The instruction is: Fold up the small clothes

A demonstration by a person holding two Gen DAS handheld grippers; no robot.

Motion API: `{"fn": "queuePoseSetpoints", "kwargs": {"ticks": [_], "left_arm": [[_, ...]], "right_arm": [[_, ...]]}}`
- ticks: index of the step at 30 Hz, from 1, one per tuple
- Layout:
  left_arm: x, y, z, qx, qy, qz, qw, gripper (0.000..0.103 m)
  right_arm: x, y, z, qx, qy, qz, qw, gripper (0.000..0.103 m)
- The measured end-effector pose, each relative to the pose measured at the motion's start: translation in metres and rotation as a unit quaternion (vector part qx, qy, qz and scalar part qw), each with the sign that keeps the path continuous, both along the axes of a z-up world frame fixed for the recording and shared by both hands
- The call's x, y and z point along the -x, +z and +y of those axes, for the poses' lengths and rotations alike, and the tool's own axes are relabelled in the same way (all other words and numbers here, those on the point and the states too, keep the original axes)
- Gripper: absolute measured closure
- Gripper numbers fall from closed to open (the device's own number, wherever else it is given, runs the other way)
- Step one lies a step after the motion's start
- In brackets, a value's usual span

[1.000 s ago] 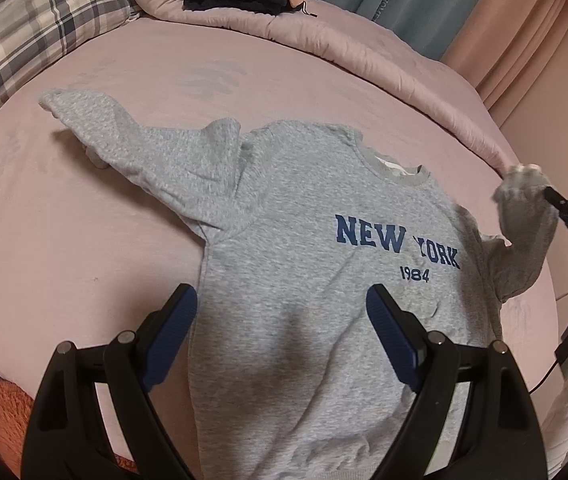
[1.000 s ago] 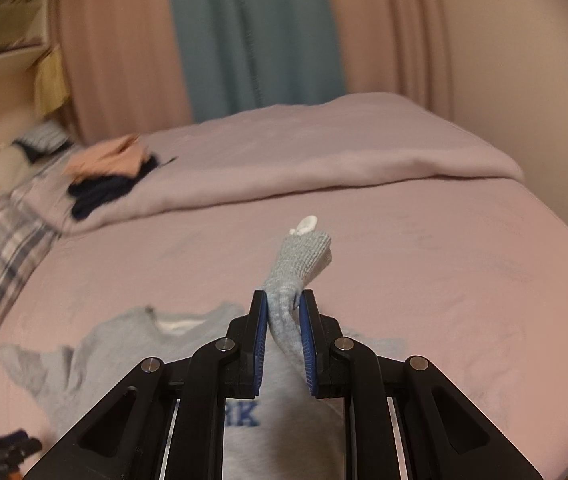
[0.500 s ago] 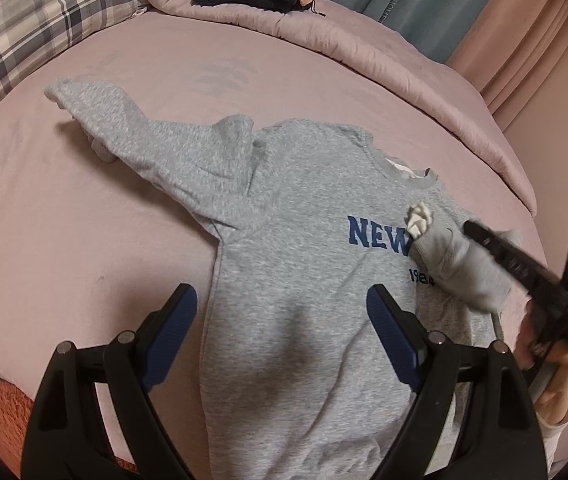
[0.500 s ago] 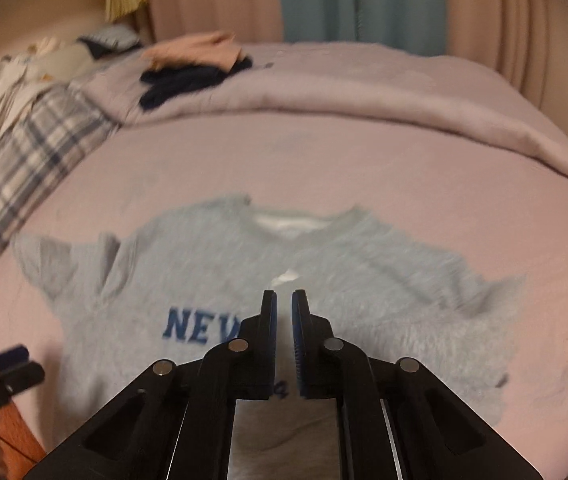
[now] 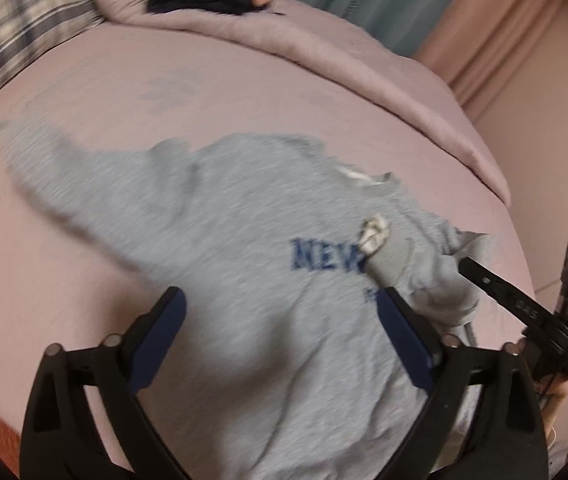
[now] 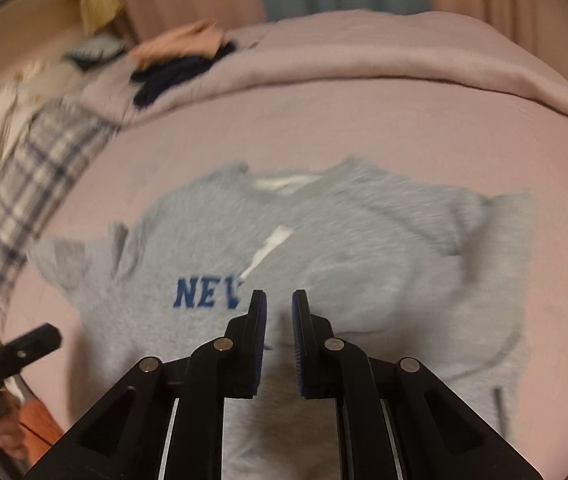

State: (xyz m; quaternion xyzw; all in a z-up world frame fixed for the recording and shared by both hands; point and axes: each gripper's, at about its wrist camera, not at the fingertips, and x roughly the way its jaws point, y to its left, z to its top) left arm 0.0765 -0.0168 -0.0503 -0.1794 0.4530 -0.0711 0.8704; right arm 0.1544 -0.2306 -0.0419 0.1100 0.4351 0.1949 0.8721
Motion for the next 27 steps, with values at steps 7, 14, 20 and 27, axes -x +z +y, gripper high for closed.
{"fn": "queuePoseSetpoints", "kwargs": {"ticks": [7,14,20,27], "left_arm": [[-0.073,-0.027,-0.057,0.038,-0.078,0.042,0.9953,0.004],[-0.126,-0.077,-0.108,0.039,-0.114,0.116,0.9858,0.007],[-0.131,-0.077,-0.123,0.079,-0.122,0.096,0.9847,0.053],[-0.121,-0.059,-0.112,0.08,-0.114,0.06,0.9884,0.085]], "right_arm": [[0.009,-0.013,-0.069,-0.01,-0.103,0.02,0.994,0.057],[0.012,-0.045,-0.109,-0.023,-0.157,0.064,0.985,0.057],[0.002,-0.077,-0.124,-0.054,-0.176,0.109,0.977,0.056],[-0.006,-0.09,-0.119,-0.076,-0.176,0.127,0.973,0.057]]}}
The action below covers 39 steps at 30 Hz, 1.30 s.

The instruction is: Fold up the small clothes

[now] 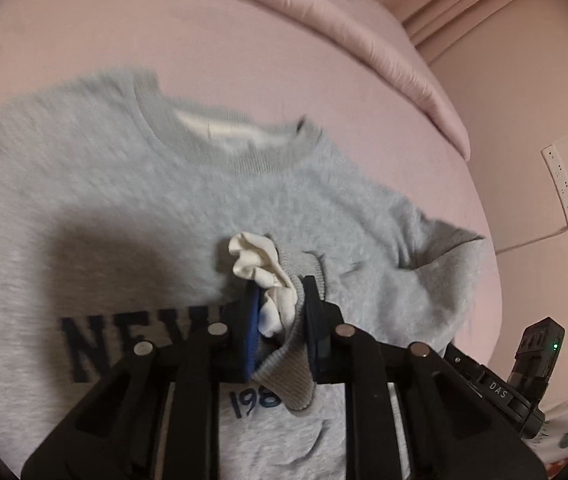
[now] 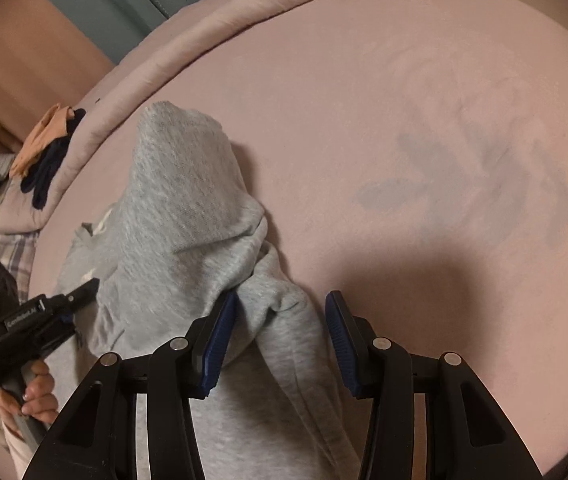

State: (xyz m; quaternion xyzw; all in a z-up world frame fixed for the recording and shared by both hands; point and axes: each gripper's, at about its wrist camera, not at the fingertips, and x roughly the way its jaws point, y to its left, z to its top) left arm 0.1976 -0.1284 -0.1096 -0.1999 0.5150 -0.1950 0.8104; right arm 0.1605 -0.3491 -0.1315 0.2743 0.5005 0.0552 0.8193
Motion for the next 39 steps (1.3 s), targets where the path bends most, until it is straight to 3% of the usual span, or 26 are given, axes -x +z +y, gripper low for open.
{"fn": "queuePoseSetpoints", "kwargs": {"ticks": [5,9,13,18,21,26,31,39], "left_arm": [[0.015,0.046,0.027,-0.027,0.035,-0.079,0.9959,0.085],[0.025,0.051,0.046,-0.067,0.064,-0.106,0.9901,0.085],[0.027,0.025,0.062,-0.094,0.08,-0.08,0.9891,0.084],[0.03,-0.015,0.065,-0.117,0.087,-0.037,0.9887,0.084],[0.035,-0.015,0.071,-0.1,0.094,-0.04,0.9898,0.083],[0.039,-0.013,0.076,-0.091,0.09,-0.031,0.9913,0.082],[0.042,-0.015,0.079,-0.088,0.093,-0.025,0.9915,0.081],[0.05,-0.01,0.082,-0.08,0.106,-0.016,0.9909,0.082]], "right_arm": [[0.0,0.005,0.005,-0.007,0.012,-0.01,1.0,0.057],[-0.001,-0.001,0.017,-0.003,0.031,-0.011,0.999,0.057],[-0.001,-0.001,0.025,0.017,0.038,-0.014,0.999,0.057],[0.0,0.001,0.031,0.066,0.048,-0.019,0.996,0.09],[-0.001,0.006,0.023,0.055,0.029,-0.027,0.998,0.096],[-0.003,0.016,0.016,0.057,0.011,-0.041,0.997,0.097],[-0.007,-0.011,0.026,0.085,0.012,-0.01,0.996,0.099],[-0.015,-0.015,0.02,0.077,0.018,-0.001,0.997,0.099]]}}
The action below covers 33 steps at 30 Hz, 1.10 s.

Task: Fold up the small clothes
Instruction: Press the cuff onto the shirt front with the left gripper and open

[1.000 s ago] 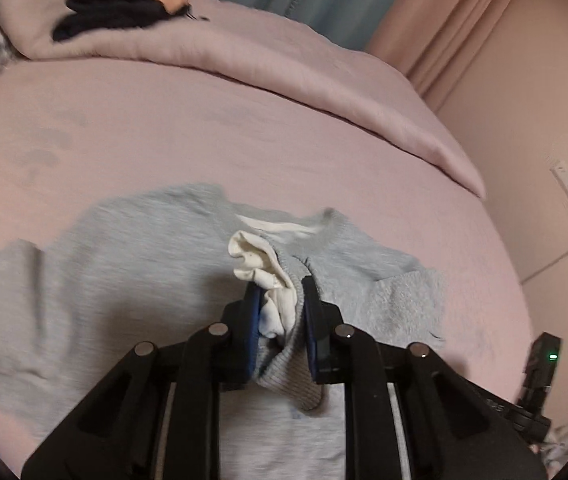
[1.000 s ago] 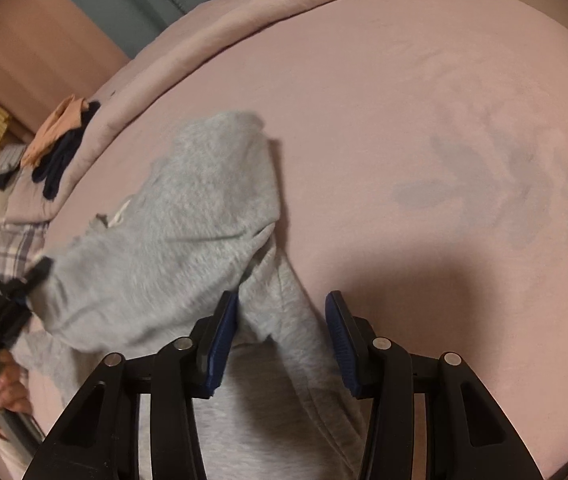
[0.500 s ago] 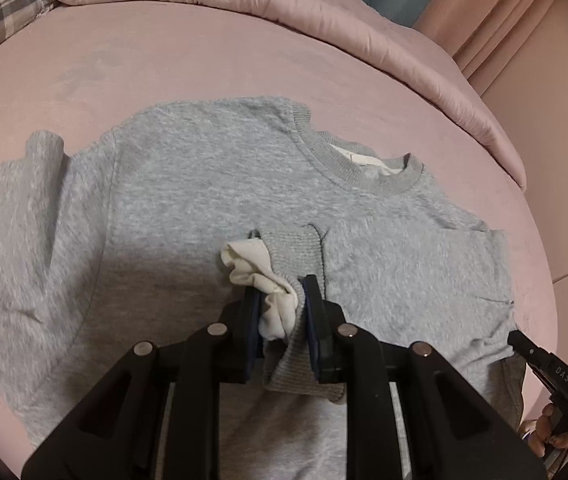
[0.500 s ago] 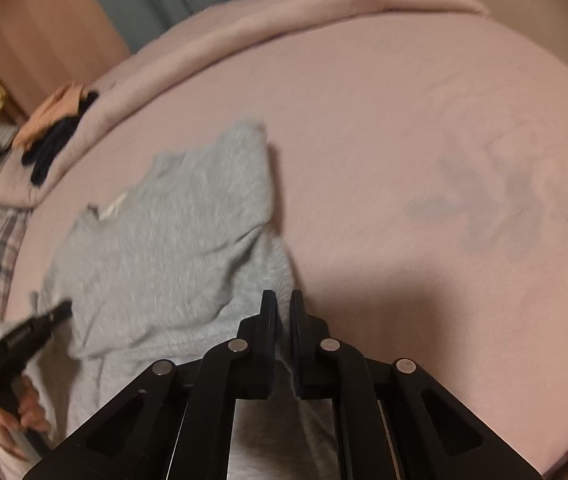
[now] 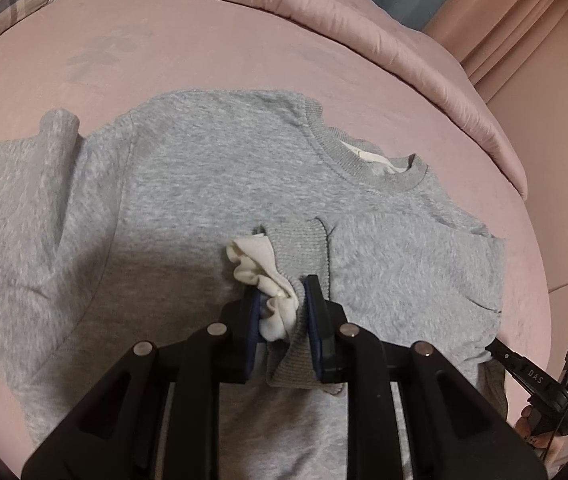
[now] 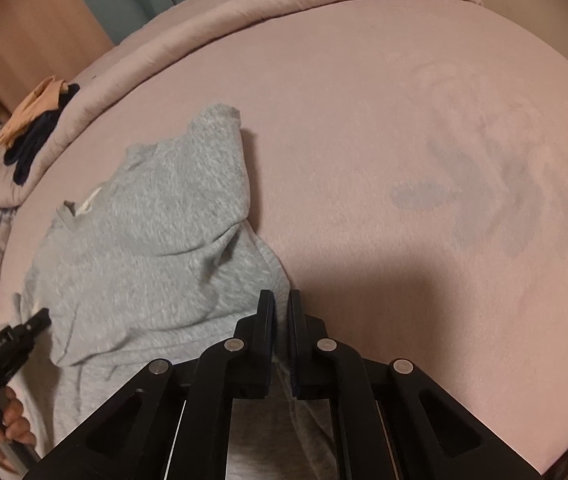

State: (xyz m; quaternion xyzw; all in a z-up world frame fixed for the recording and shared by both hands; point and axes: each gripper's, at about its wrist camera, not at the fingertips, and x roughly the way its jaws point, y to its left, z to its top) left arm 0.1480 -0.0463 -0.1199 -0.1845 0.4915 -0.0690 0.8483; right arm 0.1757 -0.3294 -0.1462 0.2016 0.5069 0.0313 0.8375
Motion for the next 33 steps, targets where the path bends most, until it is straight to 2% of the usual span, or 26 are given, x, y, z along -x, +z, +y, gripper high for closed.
{"fn": "queuePoseSetpoints", "kwargs": {"ticks": [5,7,12,17,20,25,26,28,29,30,31,32,33], "left_arm": [[0.002,0.003,-0.002,-0.013,-0.005,-0.003,0.9999,0.082],[0.0,-0.003,-0.003,-0.019,-0.007,0.008,0.9998,0.081],[0.007,-0.001,0.001,-0.016,0.011,0.01,0.9998,0.081],[0.01,0.004,0.0,-0.042,0.016,-0.003,0.999,0.081],[0.005,-0.003,0.003,-0.028,0.014,0.012,0.9994,0.081],[0.004,0.008,0.013,0.011,-0.002,0.017,0.9998,0.08],[0.004,0.014,0.016,0.026,-0.006,0.013,0.9996,0.075],[0.006,0.022,0.02,0.039,-0.006,0.0,0.9992,0.057],[0.006,0.026,0.021,0.041,-0.007,-0.009,0.9991,0.048],[0.006,0.027,0.019,0.039,-0.009,-0.013,0.9991,0.046],[0.005,0.027,0.017,0.035,-0.013,-0.011,0.9992,0.046],[0.004,0.025,0.015,0.033,-0.017,-0.004,0.9993,0.046],[0.002,0.02,0.013,0.032,-0.021,0.006,0.9992,0.046]], "right_arm": [[0.003,0.003,0.003,-0.002,-0.01,-0.004,1.0,0.099],[0.003,0.003,0.006,0.005,-0.007,-0.004,1.0,0.099],[0.005,0.003,0.002,-0.009,-0.013,-0.002,1.0,0.099],[0.008,0.003,0.001,-0.009,-0.013,-0.004,1.0,0.099],[0.007,0.002,0.0,-0.009,-0.014,-0.001,1.0,0.099],[0.008,0.011,-0.001,-0.006,0.0,-0.007,1.0,0.099],[0.007,0.017,-0.002,-0.01,0.004,-0.012,1.0,0.098],[0.003,0.028,-0.006,-0.016,0.005,-0.027,0.999,0.094],[0.0,0.034,-0.007,-0.016,0.005,-0.035,0.999,0.085],[-0.004,0.039,-0.008,-0.014,0.006,-0.042,0.999,0.069],[-0.009,0.043,-0.009,-0.01,0.004,-0.046,0.999,0.061],[-0.015,0.047,-0.008,-0.007,0.003,-0.053,0.999,0.053],[-0.022,0.049,-0.007,-0.008,0.007,-0.058,0.998,0.053]]}}
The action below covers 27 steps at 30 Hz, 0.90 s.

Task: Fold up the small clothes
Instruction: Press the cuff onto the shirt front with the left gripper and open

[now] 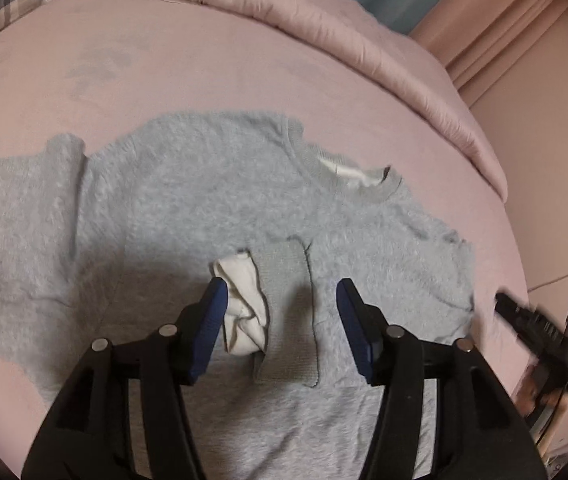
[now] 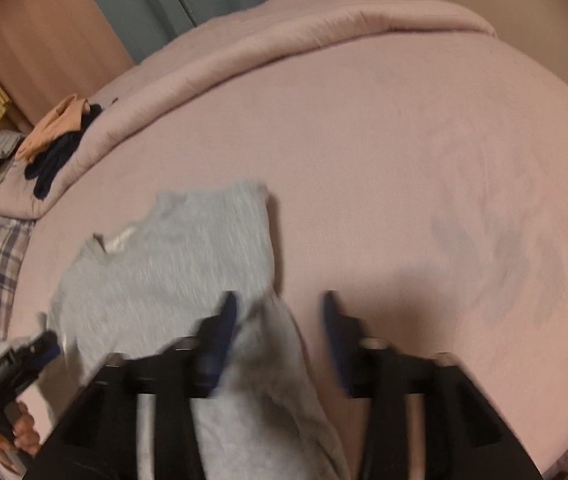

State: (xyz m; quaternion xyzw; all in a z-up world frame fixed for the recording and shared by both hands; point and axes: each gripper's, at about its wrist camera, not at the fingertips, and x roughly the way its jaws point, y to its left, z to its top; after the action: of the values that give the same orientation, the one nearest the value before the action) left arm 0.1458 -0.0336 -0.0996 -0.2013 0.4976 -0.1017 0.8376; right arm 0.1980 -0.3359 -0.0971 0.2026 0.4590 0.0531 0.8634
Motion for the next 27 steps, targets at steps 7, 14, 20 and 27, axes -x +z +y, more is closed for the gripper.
{"fn": "queuePoseSetpoints", "kwargs": {"ticks": [7,14,20,27], "left_arm": [[-0.002,-0.023,-0.003,-0.019,0.008,0.016,0.9996,0.061],[-0.002,-0.025,0.009,-0.007,0.018,0.021,0.9996,0.076],[0.001,-0.026,0.009,-0.022,0.017,0.013,0.9995,0.076],[-0.003,-0.028,0.002,-0.03,0.017,0.01,0.9994,0.075]], "right_arm": [[-0.053,-0.016,0.023,-0.014,0.032,0.025,0.999,0.053],[-0.069,-0.031,0.038,0.003,0.032,0.037,0.999,0.095],[-0.074,-0.04,0.038,0.018,0.021,0.045,0.999,0.098],[-0.081,-0.055,0.044,0.041,0.016,0.047,0.998,0.098]]}}
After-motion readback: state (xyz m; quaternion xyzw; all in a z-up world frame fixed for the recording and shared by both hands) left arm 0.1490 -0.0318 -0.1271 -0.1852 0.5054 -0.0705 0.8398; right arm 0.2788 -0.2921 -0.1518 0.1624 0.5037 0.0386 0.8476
